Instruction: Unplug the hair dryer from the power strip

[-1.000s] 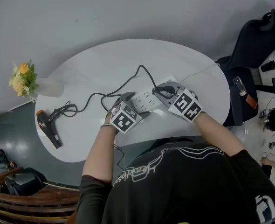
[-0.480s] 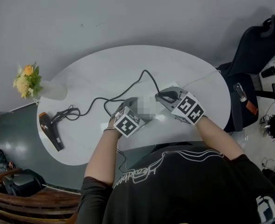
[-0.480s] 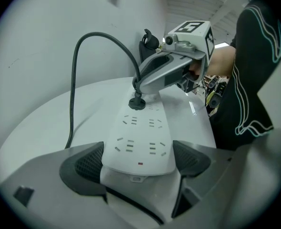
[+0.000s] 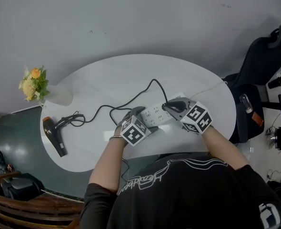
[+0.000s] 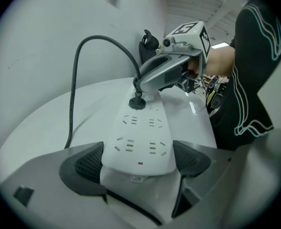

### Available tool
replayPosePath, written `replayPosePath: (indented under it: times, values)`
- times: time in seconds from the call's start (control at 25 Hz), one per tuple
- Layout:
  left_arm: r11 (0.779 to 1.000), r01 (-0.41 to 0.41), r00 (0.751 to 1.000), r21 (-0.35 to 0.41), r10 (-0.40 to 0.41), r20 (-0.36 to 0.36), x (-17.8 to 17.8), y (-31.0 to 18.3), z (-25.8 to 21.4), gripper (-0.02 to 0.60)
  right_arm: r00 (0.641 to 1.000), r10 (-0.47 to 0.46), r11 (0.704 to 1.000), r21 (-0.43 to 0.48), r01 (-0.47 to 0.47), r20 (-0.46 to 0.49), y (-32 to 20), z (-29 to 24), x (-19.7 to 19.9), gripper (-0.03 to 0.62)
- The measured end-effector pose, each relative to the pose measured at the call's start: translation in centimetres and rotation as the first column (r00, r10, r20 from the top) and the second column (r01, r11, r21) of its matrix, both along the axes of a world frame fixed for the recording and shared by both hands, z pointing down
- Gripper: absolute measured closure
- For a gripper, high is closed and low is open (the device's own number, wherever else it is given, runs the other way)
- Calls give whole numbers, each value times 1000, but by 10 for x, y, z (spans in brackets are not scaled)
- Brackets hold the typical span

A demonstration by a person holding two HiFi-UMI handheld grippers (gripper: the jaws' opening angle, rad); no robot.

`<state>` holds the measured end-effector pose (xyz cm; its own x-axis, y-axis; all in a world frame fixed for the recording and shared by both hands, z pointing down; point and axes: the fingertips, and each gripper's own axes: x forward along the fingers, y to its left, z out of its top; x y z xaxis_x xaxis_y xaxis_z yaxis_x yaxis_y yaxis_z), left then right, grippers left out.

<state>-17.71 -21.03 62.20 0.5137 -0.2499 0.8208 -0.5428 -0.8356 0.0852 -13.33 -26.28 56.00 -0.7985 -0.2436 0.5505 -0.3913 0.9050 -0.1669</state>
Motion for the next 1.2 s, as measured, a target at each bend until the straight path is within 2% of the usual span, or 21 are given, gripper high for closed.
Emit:
replayPosePath:
  times: [0.08,0.12,0.16,0.24,0.32,0.36,0.48,0.56,0.6,0.72,0.76,0.96,1.2]
  values:
    - [1000,6,1000,-2,-6,4,0,0,1,155,995,-45,995,87,53,-87,3,-1,-3,568]
    - [1000,8,1000,-1,-8,5,0,1,1,155,993,-57,993,94,67,-105,4,-1,-3,568]
    - [1000,9,1000,0,-9,4,1,1,1,155,994,-56,996,67,63,-94,4,0,-1,568]
    - [1000,7,1000,-1,-7,3,1,1,1,155,1000,-10,998,-68,10,3,1,2,3,568]
    - [1000,5,1000,-2,-5,2,2,0,1,155,995,50,983,-179,-34,88,-2,2,6,566]
    - [1000,4,1000,-1,-4,2,2,0,1,155,995,50,985,-168,-35,86,-2,1,6,566]
    - [1000,2,1000,-2,-2,2,3,0,3,152,998,-28,1000,14,28,-50,3,-2,3,568]
    - [1000,1,1000,-8,-1,3,4,1,4,150,993,-51,996,62,58,-105,5,-2,2,568]
    - [1000,1,1000,-10,0,3,4,2,4,150,994,-47,998,44,51,-97,5,0,3,567]
    - [1000,-1,1000,-8,1,2,3,2,4,150,1000,20,996,-93,-19,4,2,1,6,566]
    - [1000,-2,1000,-7,2,2,3,1,4,150,999,31,994,-105,-29,15,1,0,7,566]
    - [1000,-7,1000,-3,7,8,4,0,5,149,994,-29,999,42,33,-106,3,-3,5,566]
    - [1000,-6,1000,-2,6,13,4,0,6,149,999,29,997,-65,-31,-33,2,-3,10,566]
